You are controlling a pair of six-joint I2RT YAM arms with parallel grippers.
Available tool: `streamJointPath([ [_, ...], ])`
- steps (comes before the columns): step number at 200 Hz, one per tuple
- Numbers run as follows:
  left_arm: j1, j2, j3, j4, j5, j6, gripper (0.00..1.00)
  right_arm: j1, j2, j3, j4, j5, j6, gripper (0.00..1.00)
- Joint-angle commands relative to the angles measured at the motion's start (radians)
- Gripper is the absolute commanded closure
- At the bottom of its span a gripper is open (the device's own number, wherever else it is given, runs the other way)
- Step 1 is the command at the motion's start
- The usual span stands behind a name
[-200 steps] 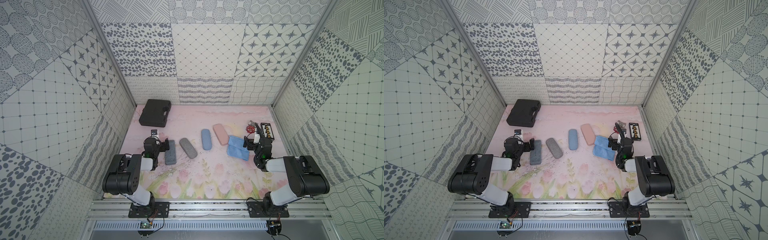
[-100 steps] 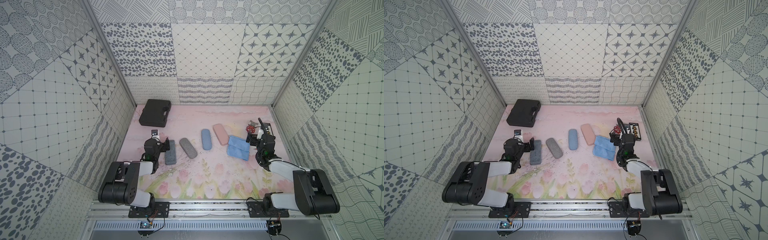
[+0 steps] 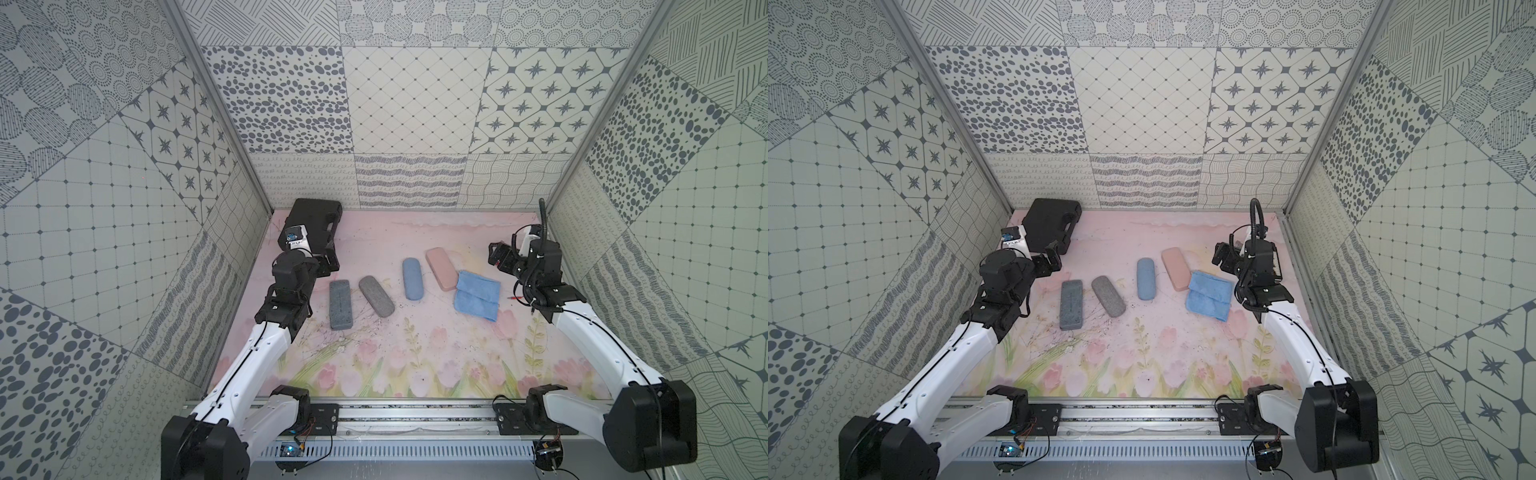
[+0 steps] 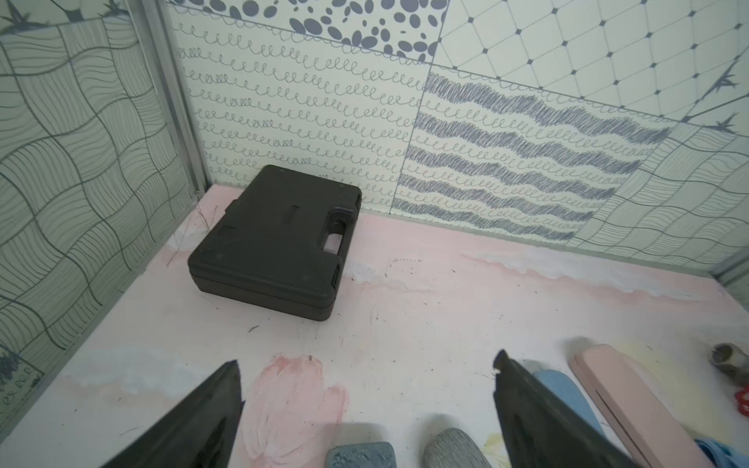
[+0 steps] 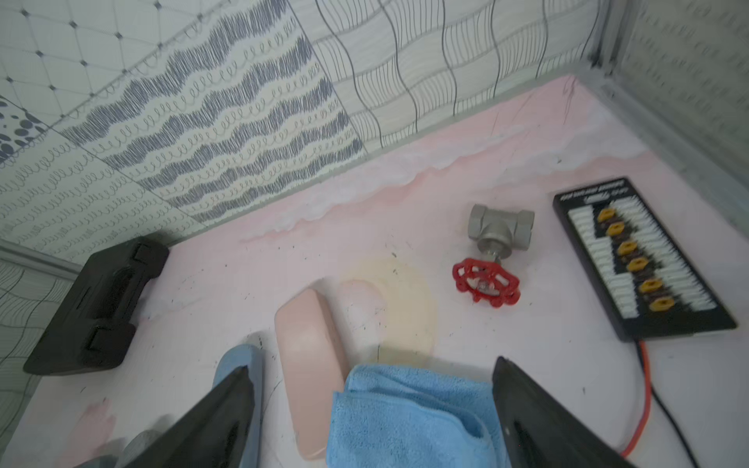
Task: Wipe the eyeglass case
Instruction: Move the eyeglass case from the center of the board.
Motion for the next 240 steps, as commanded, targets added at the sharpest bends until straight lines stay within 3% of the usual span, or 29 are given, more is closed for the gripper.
streamJointPath([
  [1, 0.038, 0.016, 0.053, -0.243, 0.305, -0.182, 0.0, 0.041, 0.1, 0.12, -0.215, -0.144, 0.053, 0.01],
  [22, 0.101, 0.051, 0.039, -0.144, 0.469, -0.268, 0.01, 0.107, 0.143, 0.17, -0.301, -0.042, 0.045, 0.01],
  [40, 0.1, 0.121, 0.104, -0.182, 0.507, -0.266, 0.15, 0.164, 0.208, 0.237, -0.403, 0.056, 0.03, 0.02],
  [59, 0.066, 0.197, 0.209, -0.325, 0.438, -0.258, 0.21, 0.225, 0.304, 0.333, -0.522, 0.152, 0.013, 0.01],
  [77, -0.026, 0.241, 0.278, -0.439, 0.237, -0.195, 0.2, 0.284, 0.367, 0.403, -0.57, 0.21, 0.012, 0.01],
  [94, -0.082, 0.254, 0.27, -0.437, 0.122, -0.197, 0.17, 0.309, 0.36, 0.383, -0.461, 0.143, 0.057, 0.01],
  [116, -0.086, 0.239, 0.209, -0.347, 0.133, -0.275, 0.16, 0.302, 0.355, 0.324, -0.284, -0.006, 0.15, 0.01],
  [151, -0.124, 0.292, 0.227, -0.339, 0.175, -0.351, 0.21, 0.38, 0.568, 0.561, -0.526, 0.118, 0.128, 0.07],
  [192, -0.226, 0.347, 0.245, -0.374, 0.105, -0.34, 0.23, 0.456, 0.695, 0.675, -0.519, 0.134, 0.136, 0.14],
  [240, -0.243, 0.352, 0.224, -0.352, 0.115, -0.372, 0.23, 0.485, 0.843, 0.791, -0.55, 0.135, 0.17, 0.15],
])
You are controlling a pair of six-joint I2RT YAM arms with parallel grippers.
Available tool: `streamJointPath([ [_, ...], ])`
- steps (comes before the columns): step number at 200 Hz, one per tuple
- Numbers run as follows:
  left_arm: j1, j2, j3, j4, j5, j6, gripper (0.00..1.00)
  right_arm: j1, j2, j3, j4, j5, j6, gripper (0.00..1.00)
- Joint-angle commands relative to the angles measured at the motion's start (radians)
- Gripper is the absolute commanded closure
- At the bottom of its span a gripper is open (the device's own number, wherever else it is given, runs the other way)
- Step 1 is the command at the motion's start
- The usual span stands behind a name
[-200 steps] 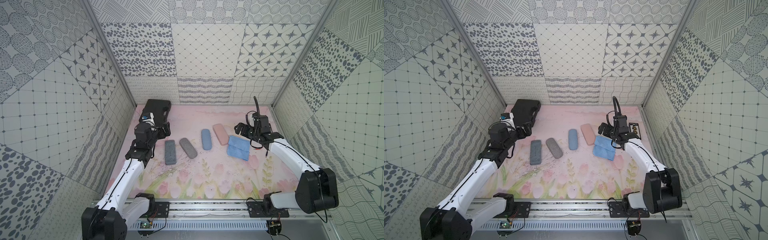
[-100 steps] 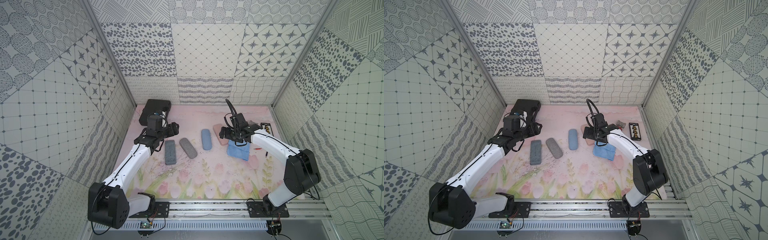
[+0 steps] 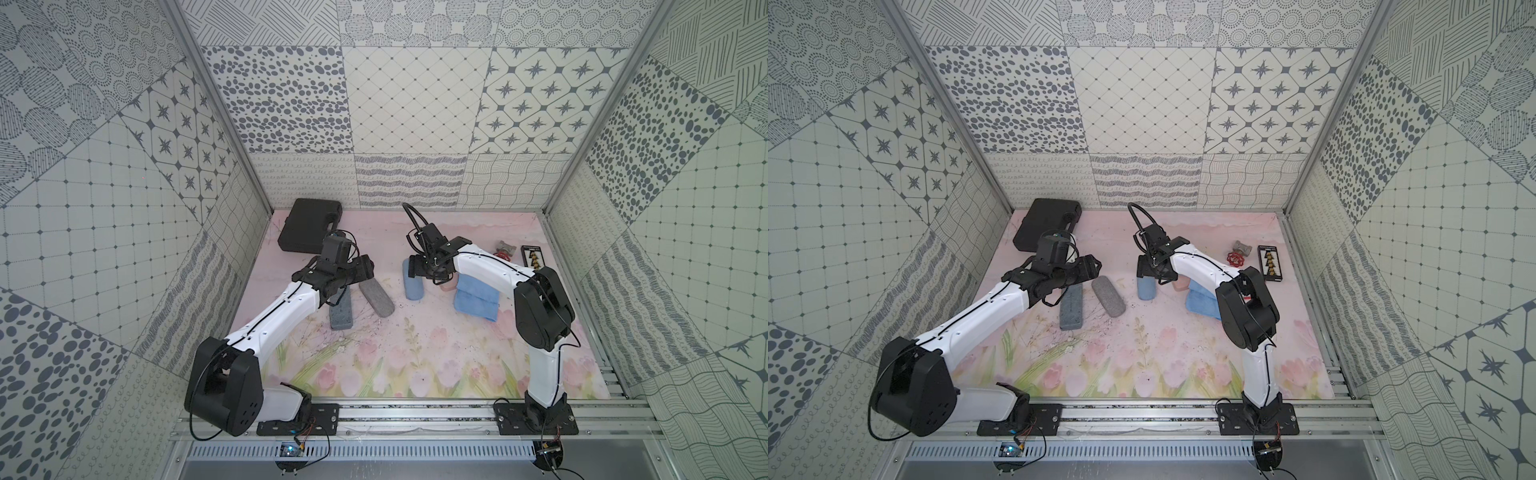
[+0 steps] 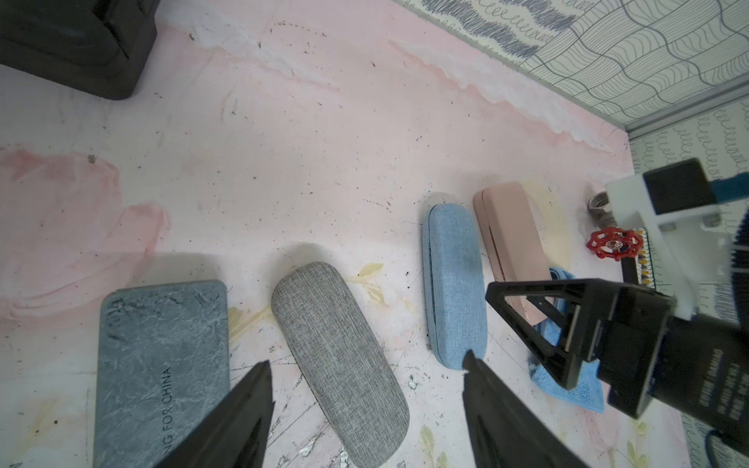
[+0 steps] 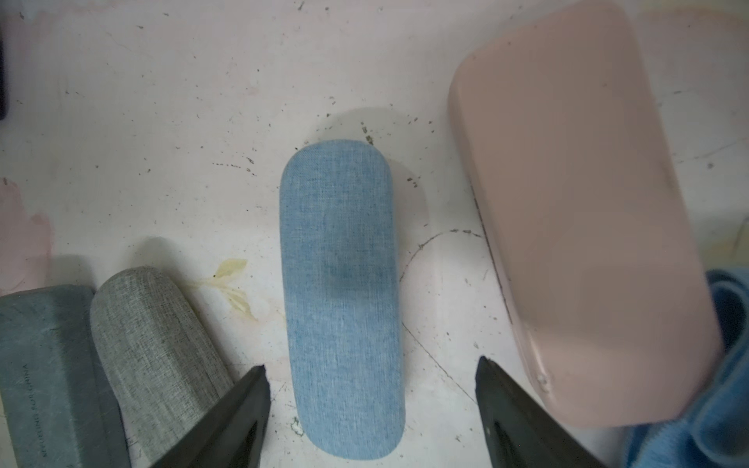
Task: Wipe the eyeglass case
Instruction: Move the eyeglass case from the center of the board.
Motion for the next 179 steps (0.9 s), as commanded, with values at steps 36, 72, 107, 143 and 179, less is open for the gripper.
streamJointPath([
  [36, -0.018, 0.011, -0.002, -0.005, -0.041, -0.029, 0.22, 0.002, 0.15, 0.141, -0.065, 0.007, 0.014, 0.14],
  [72, -0.017, 0.03, 0.011, -0.01, -0.042, -0.035, 0.22, 0.002, 0.199, 0.175, -0.065, -0.04, 0.005, 0.16],
  [107, -0.016, 0.035, 0.001, -0.012, -0.031, -0.049, 0.22, 0.003, 0.212, 0.193, -0.078, -0.045, -0.02, 0.18],
  [143, -0.016, 0.024, 0.005, -0.028, -0.047, -0.038, 0.22, 0.003, 0.287, 0.332, -0.196, -0.011, -0.162, 0.32],
  [179, 0.01, -0.007, -0.003, -0.033, -0.039, 0.003, 0.22, 0.005, 0.32, 0.41, -0.278, 0.013, -0.362, 0.49],
])
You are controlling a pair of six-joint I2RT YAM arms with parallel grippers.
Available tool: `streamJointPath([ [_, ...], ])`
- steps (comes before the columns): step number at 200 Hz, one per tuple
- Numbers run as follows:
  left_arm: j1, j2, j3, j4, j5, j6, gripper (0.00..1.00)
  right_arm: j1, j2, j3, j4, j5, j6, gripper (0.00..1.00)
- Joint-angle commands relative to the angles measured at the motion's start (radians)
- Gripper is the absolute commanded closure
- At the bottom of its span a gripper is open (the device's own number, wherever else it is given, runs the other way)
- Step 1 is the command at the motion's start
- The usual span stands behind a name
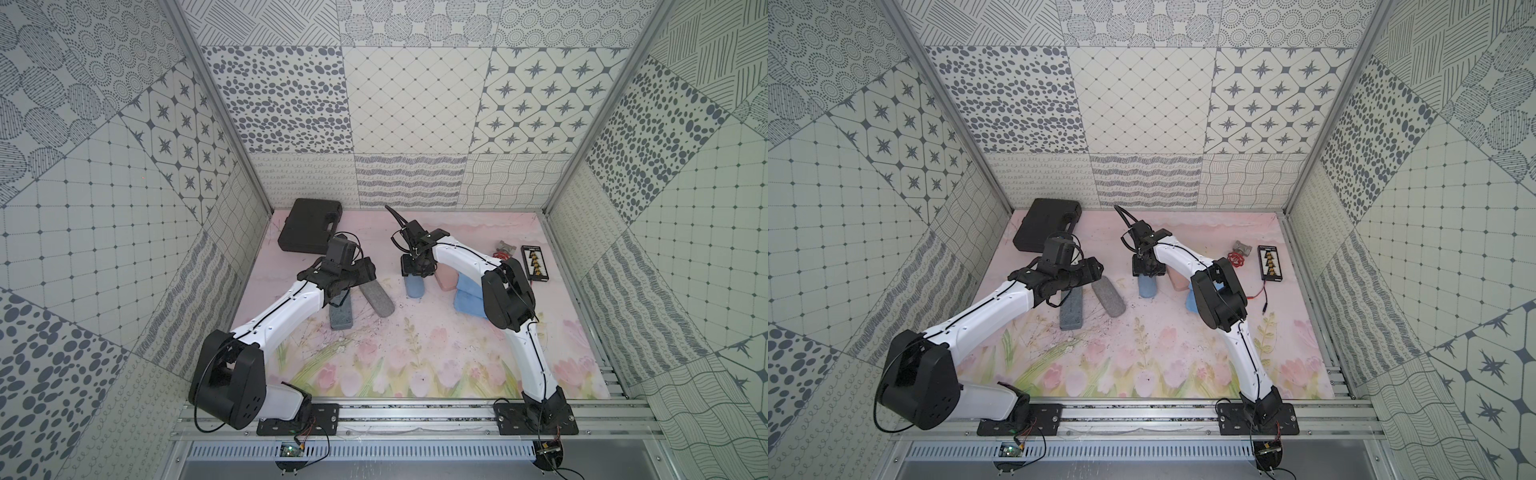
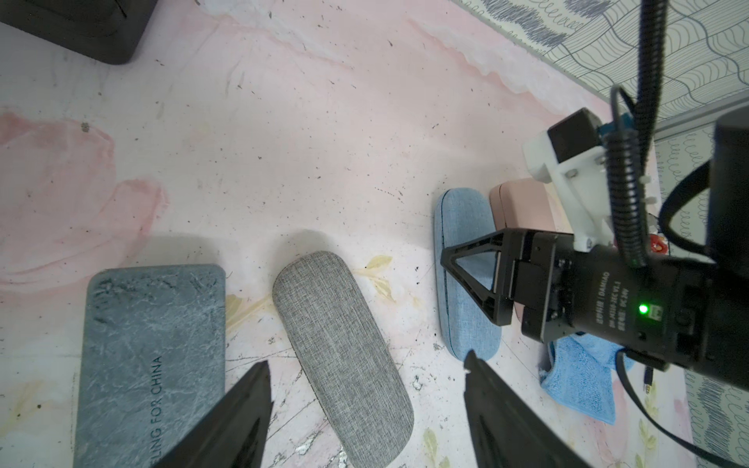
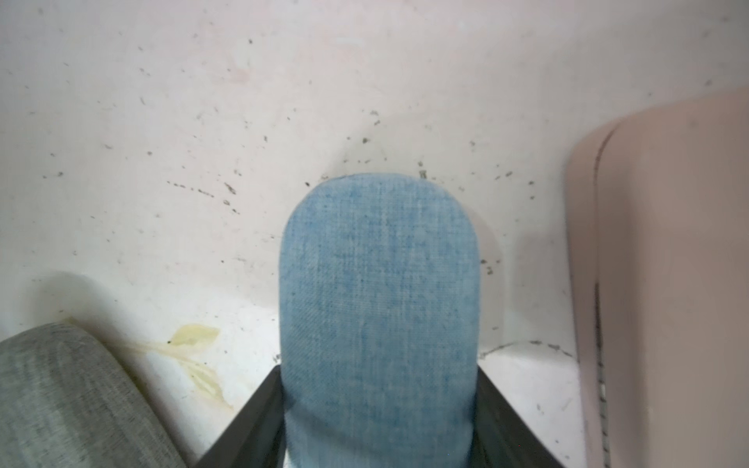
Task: Wipe the eyeglass case
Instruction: Move the eyeglass case from the center of the board.
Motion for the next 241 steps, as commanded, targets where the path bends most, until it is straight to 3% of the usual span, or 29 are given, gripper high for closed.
streamJointPath([
  [1, 0.02, -0.03, -0.001, -0.029, -0.014, 0.045, 0.22, 0.004, 0.025, 0.043, -0.086, 0.033, -0.179, 0.49],
  [17, 0.043, -0.042, 0.003, -0.036, 0.019, 0.079, 0.24, 0.005, 0.014, 0.043, -0.116, 0.047, -0.268, 0.58],
  [45, 0.095, -0.036, 0.031, -0.081, 0.118, 0.11, 0.22, 0.005, -0.053, -0.026, -0.13, -0.02, -0.362, 0.59],
  [70, 0.108, -0.016, 0.045, -0.117, 0.175, 0.084, 0.3, 0.002, -0.103, -0.118, -0.134, -0.033, -0.29, 0.57],
  [87, 0.05, -0.004, 0.026, -0.074, 0.202, 0.033, 0.32, -0.006, -0.161, -0.219, -0.07, -0.046, -0.223, 0.57],
  [107, -0.031, 0.043, 0.01, -0.011, 0.226, -0.027, 0.32, -0.017, -0.22, -0.311, 0.017, -0.161, -0.15, 0.56],
  [138, -0.056, 0.074, -0.024, 0.098, 0.266, -0.089, 0.33, 0.005, -0.255, -0.381, 0.015, -0.188, -0.074, 0.56],
  [150, -0.06, 0.07, -0.016, 0.099, 0.258, -0.054, 0.33, 0.004, -0.302, -0.447, 0.035, -0.175, -0.097, 0.49],
  [161, -0.062, 0.07, -0.011, 0.1, 0.259, -0.016, 0.32, -0.003, -0.348, -0.492, 0.04, -0.154, -0.139, 0.26],
  [176, -0.062, 0.069, -0.002, 0.095, 0.241, 0.045, 0.31, -0.018, -0.402, -0.507, 0.005, -0.184, -0.195, 0.1],
  [214, -0.068, 0.104, 0.096, 0.055, 0.283, 0.166, 0.29, -0.163, -0.591, -0.605, 0.009, -0.273, -0.065, 0.13],
  [241, -0.152, 0.194, 0.176, -0.01, 0.279, 0.157, 0.28, -0.298, -0.667, -0.691, -0.008, -0.078, 0.021, 0.14],
])
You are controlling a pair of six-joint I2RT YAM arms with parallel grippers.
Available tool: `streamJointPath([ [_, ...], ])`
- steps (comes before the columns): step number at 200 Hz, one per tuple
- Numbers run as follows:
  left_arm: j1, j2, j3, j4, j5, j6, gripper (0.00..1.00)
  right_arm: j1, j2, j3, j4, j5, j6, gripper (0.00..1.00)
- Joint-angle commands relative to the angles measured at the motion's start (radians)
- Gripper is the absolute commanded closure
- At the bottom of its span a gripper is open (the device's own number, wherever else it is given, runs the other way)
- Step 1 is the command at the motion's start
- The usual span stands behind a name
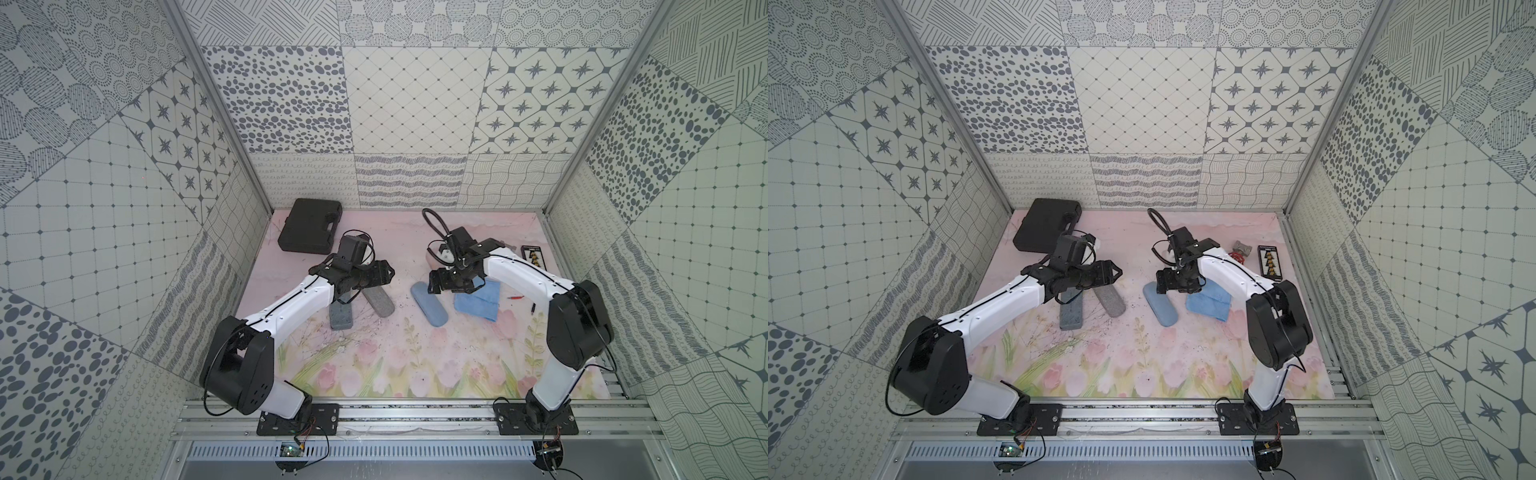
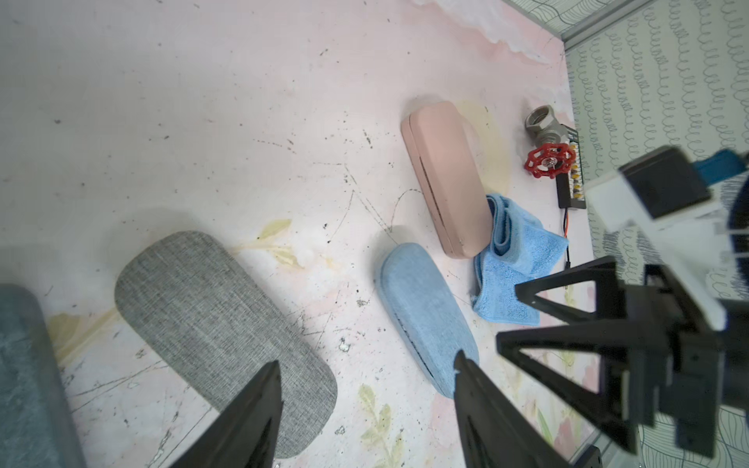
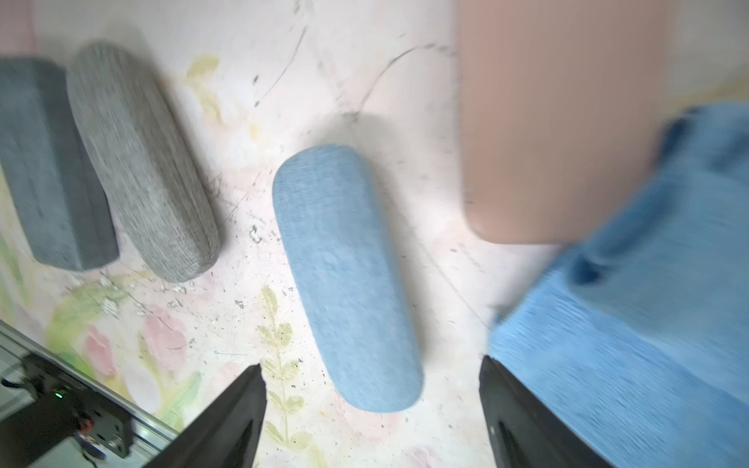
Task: Wipe the eyeglass case
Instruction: Move the eyeglass case from the center of the board.
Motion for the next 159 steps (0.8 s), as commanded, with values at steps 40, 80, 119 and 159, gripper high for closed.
streamJointPath([
  [40, -0.211, 0.208, 0.187, -0.014, 0.026, 0.013, 0.27, -0.12, 0.028, 0.011, 0.015, 0.224, 0.076, 0.13],
  [80, -0.304, 0.255, 0.226, 0.054, 0.087, 0.012, 0.28, -0.033, 0.196, 0.202, 0.033, 0.207, 0.008, 0.1],
  [119, -0.344, 0.159, 0.081, 0.193, 0.128, 0.067, 0.3, 0.004, 0.399, 0.379, 0.005, 0.224, 0.001, 0.08],
  [159, -0.336, 0.077, 0.01, 0.225, 0.103, 0.104, 0.29, 0.011, 0.503, 0.482, -0.077, 0.346, -0.004, 0.09],
])
